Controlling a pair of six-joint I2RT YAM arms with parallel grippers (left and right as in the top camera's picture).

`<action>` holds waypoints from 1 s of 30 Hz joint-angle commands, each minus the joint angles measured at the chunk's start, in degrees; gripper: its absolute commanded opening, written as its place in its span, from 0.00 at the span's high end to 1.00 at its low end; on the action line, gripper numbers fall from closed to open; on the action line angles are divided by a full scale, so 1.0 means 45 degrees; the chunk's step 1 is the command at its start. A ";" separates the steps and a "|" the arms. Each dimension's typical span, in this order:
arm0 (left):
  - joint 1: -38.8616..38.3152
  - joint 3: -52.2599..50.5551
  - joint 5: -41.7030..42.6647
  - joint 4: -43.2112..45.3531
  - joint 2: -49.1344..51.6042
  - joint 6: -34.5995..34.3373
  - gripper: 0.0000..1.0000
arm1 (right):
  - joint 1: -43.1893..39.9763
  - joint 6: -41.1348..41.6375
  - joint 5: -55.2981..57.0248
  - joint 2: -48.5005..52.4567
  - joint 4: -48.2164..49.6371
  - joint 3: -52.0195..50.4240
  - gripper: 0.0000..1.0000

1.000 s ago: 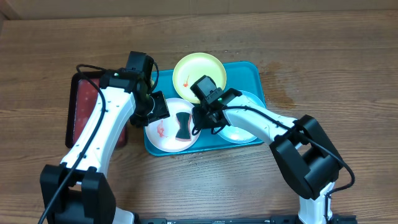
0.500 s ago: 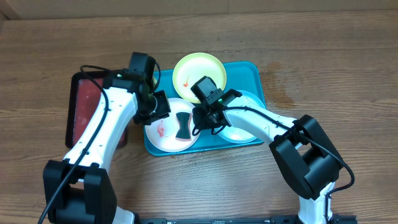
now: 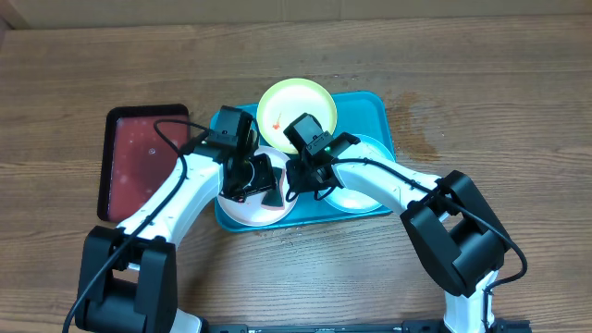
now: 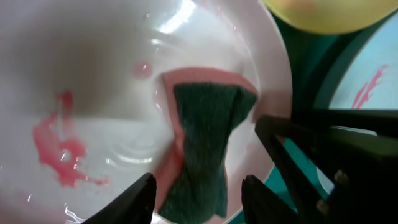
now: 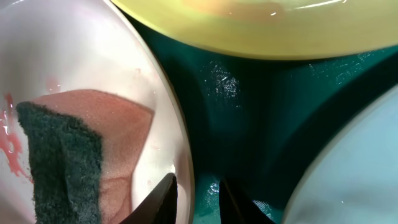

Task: Clean dirty plates on tray and stack at the side
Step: 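Scrub the white plate with the sponge in the left gripper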

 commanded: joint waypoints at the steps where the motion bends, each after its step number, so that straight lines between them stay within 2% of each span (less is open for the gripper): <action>1: -0.0029 -0.0544 0.0175 0.0631 0.0102 0.0019 0.54 | 0.0024 0.0024 -0.0058 0.0117 0.0073 -0.0160 0.75; 9: -0.0029 -0.1137 0.0199 0.1608 0.0102 0.0019 0.62 | 0.0024 0.0024 -0.0053 0.0117 0.0058 -0.0160 0.75; 19: -0.0529 -0.1603 0.0194 0.2103 0.0112 0.0316 0.57 | 0.0024 0.0024 -0.0053 0.0117 0.0092 -0.0160 0.75; 24: -0.0636 -0.1608 -0.0267 0.2142 0.0112 0.0287 0.58 | 0.0024 0.0024 -0.0053 0.0117 0.0058 -0.0160 0.75; 27: -0.0583 -0.1608 -0.0597 0.2123 0.0112 0.0282 0.64 | 0.0024 0.0024 -0.0053 0.0117 0.0005 -0.0160 0.75; 30: -0.0583 -0.1608 -0.1263 0.2030 0.0112 0.0267 0.75 | 0.0024 0.0024 -0.0053 0.0117 0.0000 -0.0160 0.75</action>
